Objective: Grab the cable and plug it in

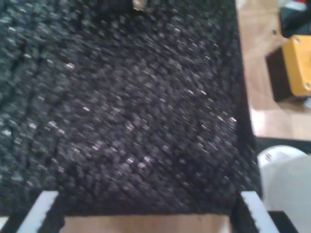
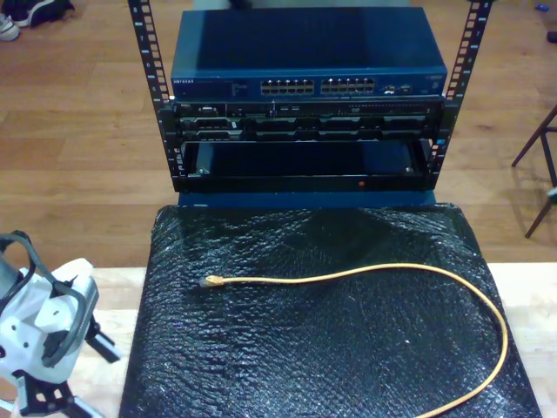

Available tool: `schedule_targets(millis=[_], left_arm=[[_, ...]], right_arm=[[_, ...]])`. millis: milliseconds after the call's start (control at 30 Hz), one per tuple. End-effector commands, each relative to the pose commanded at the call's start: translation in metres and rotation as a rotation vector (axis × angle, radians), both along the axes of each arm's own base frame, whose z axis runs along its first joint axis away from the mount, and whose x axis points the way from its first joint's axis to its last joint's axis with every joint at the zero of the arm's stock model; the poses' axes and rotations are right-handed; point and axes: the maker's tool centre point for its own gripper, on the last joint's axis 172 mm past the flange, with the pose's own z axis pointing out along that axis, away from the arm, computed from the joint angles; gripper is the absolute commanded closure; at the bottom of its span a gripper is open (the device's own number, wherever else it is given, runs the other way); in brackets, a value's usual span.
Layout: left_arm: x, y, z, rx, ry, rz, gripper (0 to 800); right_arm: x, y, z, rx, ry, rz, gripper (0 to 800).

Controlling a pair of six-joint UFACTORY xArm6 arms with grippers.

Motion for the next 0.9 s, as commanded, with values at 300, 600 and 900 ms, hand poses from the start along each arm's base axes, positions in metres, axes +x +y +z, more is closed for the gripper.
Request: schedule_targets(millis=[300, 600, 900], left_arm=[[0.005, -0.002, -0.008, -0.018, 0.027, 0.016, 0], [0.032, 0.009, 0.009, 0.001, -0.017, 0.008, 0], [0.047, 0.016, 0.013, 0.005, -0.025, 0.008, 0]], right_arm=[[0.029, 0.05, 0.003, -0.034, -0.02, 0.014, 2], [0.042, 0.102, -0.009, -0.045, 0.011, 0.049, 2], [0.05, 0.144, -0.014, -0.062, -0.008, 0.078, 3]])
